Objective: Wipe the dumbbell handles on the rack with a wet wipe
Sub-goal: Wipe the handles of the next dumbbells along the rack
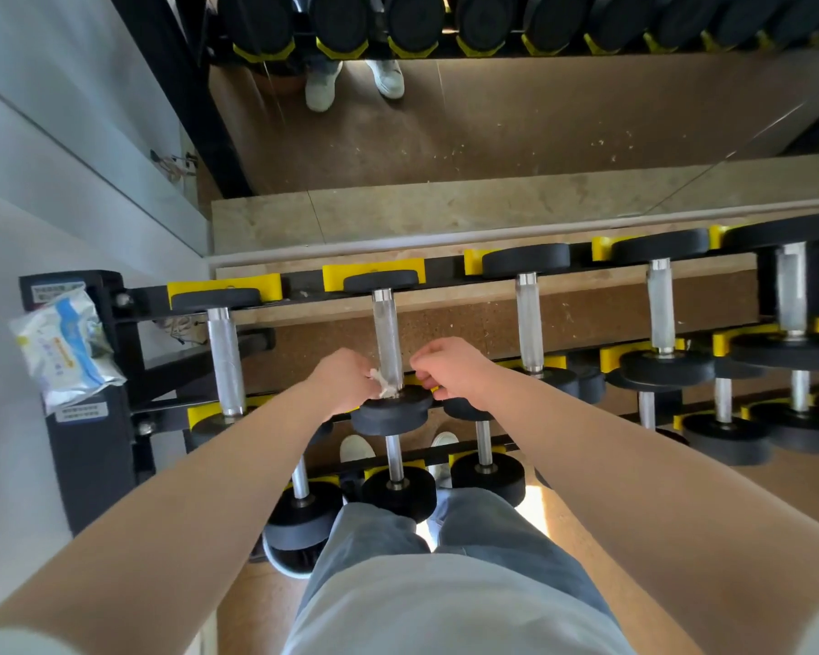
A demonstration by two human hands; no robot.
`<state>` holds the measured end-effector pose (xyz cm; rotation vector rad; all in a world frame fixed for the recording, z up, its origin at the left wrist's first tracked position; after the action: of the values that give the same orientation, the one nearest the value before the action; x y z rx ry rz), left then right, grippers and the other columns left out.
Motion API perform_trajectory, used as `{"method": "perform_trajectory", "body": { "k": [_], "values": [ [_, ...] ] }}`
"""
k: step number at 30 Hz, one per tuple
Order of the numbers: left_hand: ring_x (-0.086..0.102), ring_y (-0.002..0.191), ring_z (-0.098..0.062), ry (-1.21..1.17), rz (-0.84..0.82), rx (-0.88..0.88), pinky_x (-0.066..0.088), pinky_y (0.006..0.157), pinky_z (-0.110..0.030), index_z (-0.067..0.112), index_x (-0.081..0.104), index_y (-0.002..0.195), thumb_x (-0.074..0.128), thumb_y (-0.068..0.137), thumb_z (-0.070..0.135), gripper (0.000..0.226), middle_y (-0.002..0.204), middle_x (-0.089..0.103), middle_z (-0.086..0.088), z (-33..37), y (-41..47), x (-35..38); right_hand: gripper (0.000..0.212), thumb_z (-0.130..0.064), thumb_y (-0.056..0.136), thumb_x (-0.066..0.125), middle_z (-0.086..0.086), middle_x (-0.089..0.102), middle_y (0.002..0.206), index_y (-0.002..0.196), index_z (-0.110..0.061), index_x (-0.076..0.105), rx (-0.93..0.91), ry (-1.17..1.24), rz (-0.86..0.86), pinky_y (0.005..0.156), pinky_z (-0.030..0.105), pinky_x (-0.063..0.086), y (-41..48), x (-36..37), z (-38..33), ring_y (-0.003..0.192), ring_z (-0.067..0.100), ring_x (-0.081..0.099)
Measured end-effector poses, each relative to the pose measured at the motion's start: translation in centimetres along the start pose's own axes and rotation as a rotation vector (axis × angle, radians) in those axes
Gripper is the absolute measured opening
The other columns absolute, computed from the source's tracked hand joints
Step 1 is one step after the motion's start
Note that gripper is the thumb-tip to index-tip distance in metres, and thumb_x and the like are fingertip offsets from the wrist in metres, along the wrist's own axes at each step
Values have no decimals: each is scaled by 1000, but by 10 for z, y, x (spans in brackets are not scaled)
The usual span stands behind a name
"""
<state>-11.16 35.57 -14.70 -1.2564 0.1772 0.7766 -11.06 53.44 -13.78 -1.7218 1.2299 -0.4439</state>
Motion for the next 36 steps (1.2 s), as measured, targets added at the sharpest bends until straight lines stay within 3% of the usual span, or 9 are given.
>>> {"method": "perform_trajectory", "body": {
  "k": [2, 7, 13, 17, 20, 23, 28, 33, 36],
  "values": [
    [67, 95, -30, -147, 64, -48, 57, 80, -38, 3, 72, 105, 64, 90, 8, 18, 96, 70, -12, 0, 8, 0, 17, -16, 101, 60, 5, 69, 106, 117, -20, 65, 7, 16, -11, 92, 36, 59, 0, -1, -1, 102, 18, 67],
    [71, 94, -21, -1074, 252, -121, 58, 98, -39, -1, 65, 121, 64, 94, 3, 28, 115, 70, -19, 11, 29, -29, 16, -16, 100, 60, 8, 70, 108, 116, -19, 64, 10, 18, -15, 84, 31, 58, -1, -2, -3, 102, 19, 68],
    [67, 83, -14, -552, 208, -48, 53, 83, -32, 9, 68, 97, 79, 88, 19, 17, 100, 67, -6, 9, 11, -29, 17, -16, 100, 60, 6, 70, 107, 117, -19, 65, -5, -12, -16, 86, 32, 58, -2, -1, -3, 102, 18, 67],
    [72, 93, -22, -199, -10, -119, 55, 77, -33, 8, 75, 105, 87, 78, 35, 40, 97, 76, -7, -1, 2, 0, 18, -16, 101, 60, 5, 69, 108, 117, -18, 65, -3, -19, 4, 90, 35, 58, -2, 0, -1, 103, 17, 66],
    [73, 81, -15, -239, -29, -72, 52, 67, -25, 3, 73, 100, 87, 78, 33, 39, 83, 76, -3, -1, 2, -6, 19, -16, 100, 60, 5, 69, 106, 119, -16, 66, -4, -30, 7, 88, 34, 59, -1, 1, -1, 101, 17, 67],
    [70, 85, -17, -373, 66, -3, 57, 82, -34, 6, 71, 119, 77, 88, 17, 33, 95, 73, -6, -1, 10, -19, 20, -16, 100, 60, 6, 69, 105, 119, -16, 66, 4, -17, -10, 87, 33, 59, 0, 0, -1, 101, 18, 67],
    [68, 97, -34, -500, 253, 97, 55, 93, -45, 10, 70, 89, 57, 96, 6, 16, 97, 72, -19, 7, 26, -42, 17, -15, 100, 60, 5, 68, 103, 116, -18, 66, 7, 5, -10, 78, 28, 56, -1, 0, 1, 98, 16, 67],
    [70, 102, -32, -602, 367, 8, 59, 92, -48, 12, 67, 124, 55, 99, 11, 28, 115, 71, -14, 6, 31, -26, 19, -15, 100, 61, 5, 70, 105, 118, -19, 66, 9, 2, -6, 92, 36, 59, 2, 0, 2, 102, 18, 68],
    [69, 102, -34, -205, 241, 74, 56, 89, -38, 14, 70, 117, 48, 97, 6, 30, 112, 72, -15, 5, 24, -12, 16, -16, 100, 61, 5, 69, 101, 115, -19, 66, 2, -2, -10, 90, 35, 59, 0, -4, 5, 98, 19, 68]
  ]
}}
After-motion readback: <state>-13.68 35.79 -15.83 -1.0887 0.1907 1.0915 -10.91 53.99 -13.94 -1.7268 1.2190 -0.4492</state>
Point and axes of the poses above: each hand's wrist, its own y-axis towards the middle knuckle, its own x-axis out of the palm, z = x × y, the point moved 2 cm from there along y, towards the middle knuckle
